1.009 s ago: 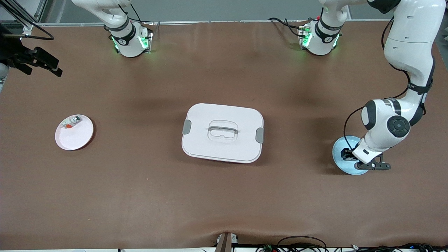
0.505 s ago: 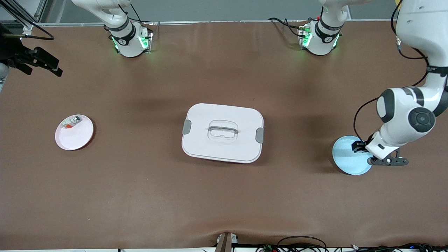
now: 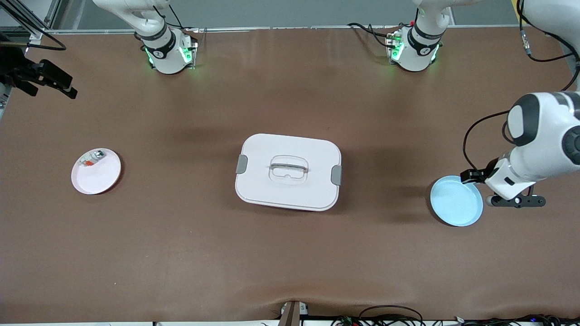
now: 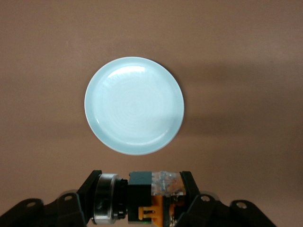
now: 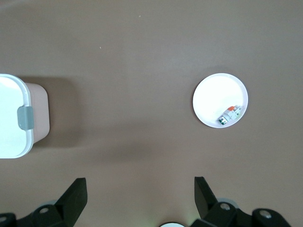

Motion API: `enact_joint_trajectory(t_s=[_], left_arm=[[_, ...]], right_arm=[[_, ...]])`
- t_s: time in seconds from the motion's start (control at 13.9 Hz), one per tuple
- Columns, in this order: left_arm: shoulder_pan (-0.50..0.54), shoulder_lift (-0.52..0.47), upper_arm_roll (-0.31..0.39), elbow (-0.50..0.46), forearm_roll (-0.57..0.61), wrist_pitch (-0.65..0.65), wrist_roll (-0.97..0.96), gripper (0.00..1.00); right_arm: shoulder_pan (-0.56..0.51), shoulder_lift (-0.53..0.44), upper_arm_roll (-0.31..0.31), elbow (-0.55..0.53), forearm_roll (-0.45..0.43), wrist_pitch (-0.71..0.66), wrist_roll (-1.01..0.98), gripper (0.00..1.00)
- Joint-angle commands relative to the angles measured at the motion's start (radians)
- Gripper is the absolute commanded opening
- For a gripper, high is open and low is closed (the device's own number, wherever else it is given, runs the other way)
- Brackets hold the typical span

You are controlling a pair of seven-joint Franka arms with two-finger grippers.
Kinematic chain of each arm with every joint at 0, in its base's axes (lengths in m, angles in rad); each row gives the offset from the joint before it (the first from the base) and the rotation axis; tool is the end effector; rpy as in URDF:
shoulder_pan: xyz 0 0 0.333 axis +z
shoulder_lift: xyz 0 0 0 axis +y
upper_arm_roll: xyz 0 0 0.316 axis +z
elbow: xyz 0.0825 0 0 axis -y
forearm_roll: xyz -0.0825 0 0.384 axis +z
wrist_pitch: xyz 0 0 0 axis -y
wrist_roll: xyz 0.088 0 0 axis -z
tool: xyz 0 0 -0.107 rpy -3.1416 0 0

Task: Transfer orange switch to right arm and place
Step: 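Lift the switch off the plate with the left gripper, then carry the switch over the white box while the right gripper approaches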

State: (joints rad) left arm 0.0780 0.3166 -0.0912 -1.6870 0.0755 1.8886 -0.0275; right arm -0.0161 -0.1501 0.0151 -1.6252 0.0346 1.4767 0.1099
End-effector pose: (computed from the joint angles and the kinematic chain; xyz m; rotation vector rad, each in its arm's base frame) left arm 0.6352 0.0021 0.4058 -3.0927 0.0162 0.1742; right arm 0.4969 0.0042 0.6698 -3.1049 0.1675 0.0003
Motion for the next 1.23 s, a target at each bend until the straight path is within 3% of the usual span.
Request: enact_joint_trajectory(t_s=[0.0, 0.36, 0.94, 1.15], left_arm=[[0.003, -0.004, -0.047, 0.139, -0.025, -0.185, -0.057, 0.28], [0.002, -0.017, -0.174, 0.256, -0.100, -0.329, -0.285, 0.29], [-0.006, -0.014, -0.401, 0.299, -0.163, -0.319, -0.698, 0.29], [-0.010, -0.004, -0.465, 0.322, -0.169, -0.248, -0.831, 0.29]], right_arm=[[-0.019, 0.018, 0.009, 0.033, 0.004, -0.009, 0.002, 1.00], [-0.022, 0.064, 0.009, 0.038, -0.015, 0.002, -0.007, 1.00], [-0.067, 0.250, 0.009, 0.077, 0.004, 0.005, -0.010, 1.00], [-0.073, 0.305, 0.009, 0.080, -0.004, -0.002, -0.013, 1.00]])
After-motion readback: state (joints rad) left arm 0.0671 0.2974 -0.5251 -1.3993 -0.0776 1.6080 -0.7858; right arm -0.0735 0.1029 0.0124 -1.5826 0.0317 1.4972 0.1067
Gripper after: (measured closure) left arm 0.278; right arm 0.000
